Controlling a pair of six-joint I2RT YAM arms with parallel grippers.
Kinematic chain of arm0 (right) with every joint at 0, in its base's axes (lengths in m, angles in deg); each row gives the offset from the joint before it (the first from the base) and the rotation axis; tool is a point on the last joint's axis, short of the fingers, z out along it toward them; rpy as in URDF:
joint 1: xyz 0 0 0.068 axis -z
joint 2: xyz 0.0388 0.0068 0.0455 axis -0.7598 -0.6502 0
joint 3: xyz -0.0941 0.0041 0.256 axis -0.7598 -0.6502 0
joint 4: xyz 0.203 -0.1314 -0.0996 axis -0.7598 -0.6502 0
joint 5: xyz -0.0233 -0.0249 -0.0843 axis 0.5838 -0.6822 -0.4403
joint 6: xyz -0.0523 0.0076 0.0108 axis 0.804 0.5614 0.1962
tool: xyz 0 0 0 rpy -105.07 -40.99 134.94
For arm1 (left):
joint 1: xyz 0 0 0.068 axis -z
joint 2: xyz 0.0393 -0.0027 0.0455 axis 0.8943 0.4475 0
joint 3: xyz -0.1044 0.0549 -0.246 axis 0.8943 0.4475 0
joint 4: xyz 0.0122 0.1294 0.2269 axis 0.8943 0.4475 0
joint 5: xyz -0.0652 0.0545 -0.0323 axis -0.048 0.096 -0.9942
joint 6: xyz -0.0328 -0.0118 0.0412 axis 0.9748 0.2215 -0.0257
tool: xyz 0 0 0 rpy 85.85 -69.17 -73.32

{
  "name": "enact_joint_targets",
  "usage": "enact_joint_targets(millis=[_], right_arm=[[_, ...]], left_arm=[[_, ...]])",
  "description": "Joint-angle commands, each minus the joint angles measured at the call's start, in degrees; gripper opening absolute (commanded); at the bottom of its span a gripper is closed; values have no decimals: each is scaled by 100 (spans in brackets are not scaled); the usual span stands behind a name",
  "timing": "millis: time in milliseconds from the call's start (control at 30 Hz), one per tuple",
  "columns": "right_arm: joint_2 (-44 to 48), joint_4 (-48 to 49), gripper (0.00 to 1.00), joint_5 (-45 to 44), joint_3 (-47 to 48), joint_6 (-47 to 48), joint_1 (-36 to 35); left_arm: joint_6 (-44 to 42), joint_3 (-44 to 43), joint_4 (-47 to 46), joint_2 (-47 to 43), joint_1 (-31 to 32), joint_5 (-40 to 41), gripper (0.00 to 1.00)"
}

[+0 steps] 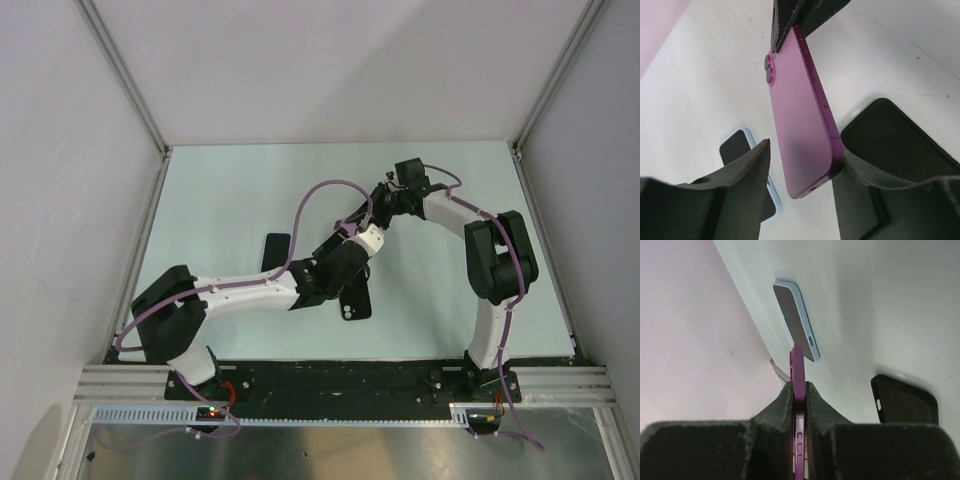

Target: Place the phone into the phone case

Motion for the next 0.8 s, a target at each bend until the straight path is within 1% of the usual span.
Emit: enact_joint_targets(millis=[0, 100, 300, 400, 467, 533, 567, 633, 667, 733, 767], right_arm=[[150, -73, 0, 492, 256, -94, 1], [145, -75, 0, 551, 243, -108, 2], [172, -162, 0, 598, 240, -61, 11], [205, -174, 0, 600, 217, -50, 13], [235, -180, 0, 584, 204, -39, 6], [276, -184, 0, 556, 187, -23, 11], [304, -189, 0, 537, 179, -20, 12], [352, -195, 0, 505, 172, -14, 17], [369, -199, 2, 480, 171, -2, 15], [430, -208, 12, 400, 170, 30, 18], [469, -219, 19, 353, 170, 46, 15]], left_arm=[[-520, 51, -693, 80, 154, 718, 52], [-810, 67, -956, 236, 275, 1014, 45], [-1246, 25, -1350, 548, 417, 1483, 36], [-1452, -16, -1490, 661, 464, 1714, 29], [-1572, -41, -1570, 722, 477, 1826, 21], [-1661, -36, -1640, 739, 481, 1905, 7], [-1677, -25, -1675, 718, 481, 1921, 3], [-1663, -13, -1717, 644, 482, 1900, 1], [-1626, -5, -1731, 609, 482, 1888, 0], [-1554, 6, -1744, 482, 477, 1865, 0], [-1514, 5, -1749, 414, 475, 1853, 0]])
